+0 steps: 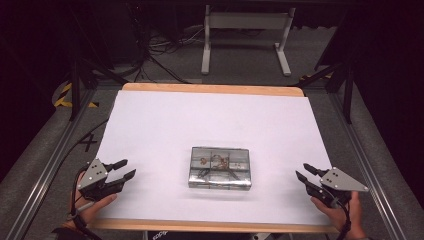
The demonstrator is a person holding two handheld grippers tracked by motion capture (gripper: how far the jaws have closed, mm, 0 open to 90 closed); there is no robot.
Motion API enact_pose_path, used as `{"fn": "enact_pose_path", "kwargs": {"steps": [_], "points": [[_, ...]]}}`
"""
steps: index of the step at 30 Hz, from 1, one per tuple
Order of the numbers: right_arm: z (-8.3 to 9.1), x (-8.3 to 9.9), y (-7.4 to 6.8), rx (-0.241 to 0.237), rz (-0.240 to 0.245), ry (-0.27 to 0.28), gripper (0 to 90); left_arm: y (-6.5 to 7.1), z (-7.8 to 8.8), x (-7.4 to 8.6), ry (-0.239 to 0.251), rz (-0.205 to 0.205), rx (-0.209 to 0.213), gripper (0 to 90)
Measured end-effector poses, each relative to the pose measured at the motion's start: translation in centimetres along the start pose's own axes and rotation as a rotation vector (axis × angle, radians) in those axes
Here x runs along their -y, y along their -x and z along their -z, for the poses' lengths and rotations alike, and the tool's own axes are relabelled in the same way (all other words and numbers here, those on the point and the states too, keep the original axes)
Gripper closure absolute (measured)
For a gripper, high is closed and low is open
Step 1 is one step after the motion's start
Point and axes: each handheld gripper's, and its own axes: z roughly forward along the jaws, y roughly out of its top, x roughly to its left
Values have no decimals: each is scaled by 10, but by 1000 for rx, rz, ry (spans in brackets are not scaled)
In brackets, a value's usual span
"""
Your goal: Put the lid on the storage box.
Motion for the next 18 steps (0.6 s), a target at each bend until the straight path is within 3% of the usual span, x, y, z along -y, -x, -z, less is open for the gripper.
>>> {"fn": "enact_pose_path", "kwargs": {"steps": [5, 10, 13, 18], "points": [[5, 17, 13, 60, -76, 17, 430, -1, 2, 9, 33, 48, -55, 256], [11, 32, 20, 109, -127, 35, 306, -1, -1, 16, 35, 77, -62, 159], [11, 44, 22, 172, -165, 19, 195, 0, 0, 17, 44, 70, -71, 103], [14, 56, 24, 216, -224, 60, 147, -5, 3, 20, 83, 131, -74, 57]]}}
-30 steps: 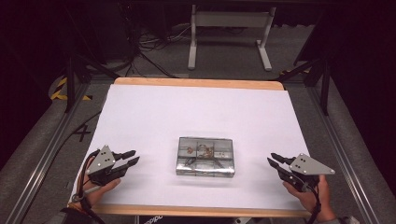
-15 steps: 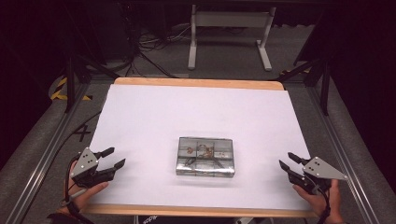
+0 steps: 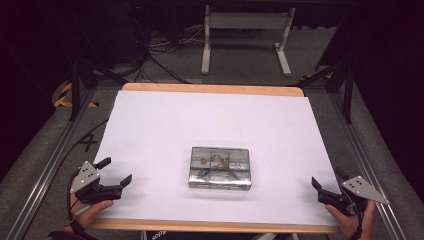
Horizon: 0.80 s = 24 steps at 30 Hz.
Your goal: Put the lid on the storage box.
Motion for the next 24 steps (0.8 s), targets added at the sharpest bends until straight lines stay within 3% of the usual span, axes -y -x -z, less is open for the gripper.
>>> {"fn": "enact_pose_path", "kwargs": {"steps": [4, 8, 13, 17, 24], "points": [[-1, 0, -3, 11, 22, -17, 140, 2, 0, 1, 5, -20, -3, 51], [-8, -1, -8, 14, 73, -77, 134, 4, -3, -1, -33, -38, -7, 54], [-8, -1, -4, 13, 38, -74, 134, 2, -2, 0, -19, -25, 1, 69], [-8, -1, -4, 15, 33, -77, 130, 4, -2, 1, -14, -42, 4, 76], [-9, -2, -4, 18, 37, -87, 122, 5, -5, -1, -46, -50, -11, 69]]}}
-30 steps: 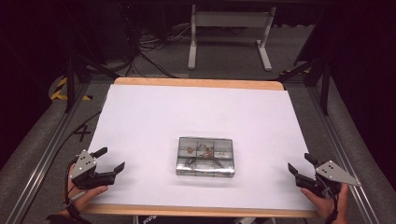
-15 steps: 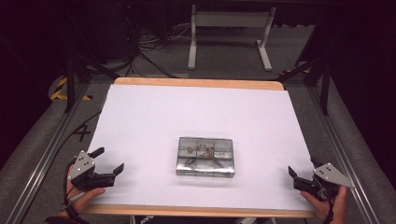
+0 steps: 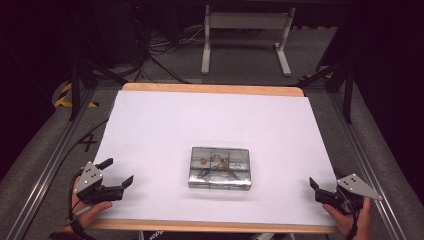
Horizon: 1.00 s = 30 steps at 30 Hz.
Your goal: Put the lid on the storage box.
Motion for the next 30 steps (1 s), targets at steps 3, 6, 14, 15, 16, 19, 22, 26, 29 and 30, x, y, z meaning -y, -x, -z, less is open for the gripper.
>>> {"fn": "enact_pose_path", "kwargs": {"steps": [3, 6, 14, 15, 16, 19, 22, 26, 29, 30], "points": [[0, 0, 0, -1, -3, 7, 121, 0, -1, 0, -6, 3, -8, 65], [0, 0, 1, -2, -5, 6, 120, 1, -1, 0, -9, -1, -10, 66], [0, 0, 1, -5, -4, 6, 121, 0, 0, 0, 0, -1, -6, 69], [0, 0, 1, -5, -6, 7, 120, 0, 0, 0, -2, -2, -6, 69], [0, 0, 1, -4, -6, 7, 120, 0, 0, 0, -4, -2, -7, 69], [0, 0, 1, -3, -6, 8, 120, 0, 0, 0, -7, 0, -7, 69], [1, 0, 1, -1, -4, 10, 119, 0, -1, 0, -10, 2, -6, 69], [1, 0, 0, 2, -7, 10, 119, 0, -1, -1, -12, 3, -6, 68], [0, 0, 1, 0, -6, 7, 119, 0, -1, 0, -10, 3, -6, 68], [0, 0, 0, 1, -4, 6, 119, 0, -1, 0, -9, 6, -7, 68]]}}
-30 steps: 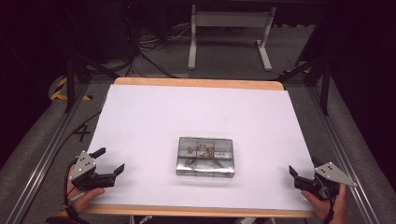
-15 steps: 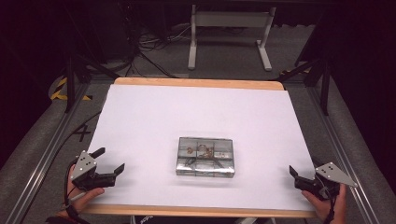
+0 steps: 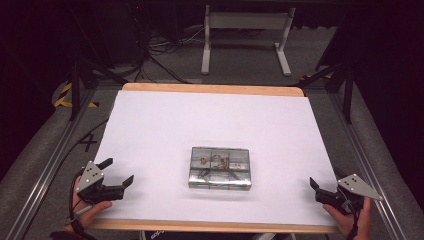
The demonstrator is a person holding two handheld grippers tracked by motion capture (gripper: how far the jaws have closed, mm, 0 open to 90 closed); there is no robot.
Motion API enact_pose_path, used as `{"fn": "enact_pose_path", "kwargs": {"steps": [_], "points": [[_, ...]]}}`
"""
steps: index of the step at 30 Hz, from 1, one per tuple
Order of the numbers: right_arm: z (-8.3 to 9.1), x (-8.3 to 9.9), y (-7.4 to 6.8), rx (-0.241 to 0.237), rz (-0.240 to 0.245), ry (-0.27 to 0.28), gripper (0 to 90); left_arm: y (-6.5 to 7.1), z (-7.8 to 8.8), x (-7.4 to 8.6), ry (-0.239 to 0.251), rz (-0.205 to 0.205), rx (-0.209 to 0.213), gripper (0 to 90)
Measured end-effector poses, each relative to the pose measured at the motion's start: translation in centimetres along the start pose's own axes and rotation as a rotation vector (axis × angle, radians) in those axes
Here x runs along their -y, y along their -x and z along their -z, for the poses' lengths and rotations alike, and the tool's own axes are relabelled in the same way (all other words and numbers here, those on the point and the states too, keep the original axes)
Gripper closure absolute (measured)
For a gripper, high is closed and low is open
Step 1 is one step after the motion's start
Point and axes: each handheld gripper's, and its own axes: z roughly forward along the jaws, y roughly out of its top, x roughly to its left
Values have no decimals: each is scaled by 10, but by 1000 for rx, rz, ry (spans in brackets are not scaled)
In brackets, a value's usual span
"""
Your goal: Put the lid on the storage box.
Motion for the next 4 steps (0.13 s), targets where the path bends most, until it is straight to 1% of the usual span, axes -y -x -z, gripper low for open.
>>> {"fn": "enact_pose_path", "kwargs": {"steps": [4], "points": [[0, 0, 0, 2, 4, 2, 119, 0, -1, 0, -5, 4, -2, 67]]}}
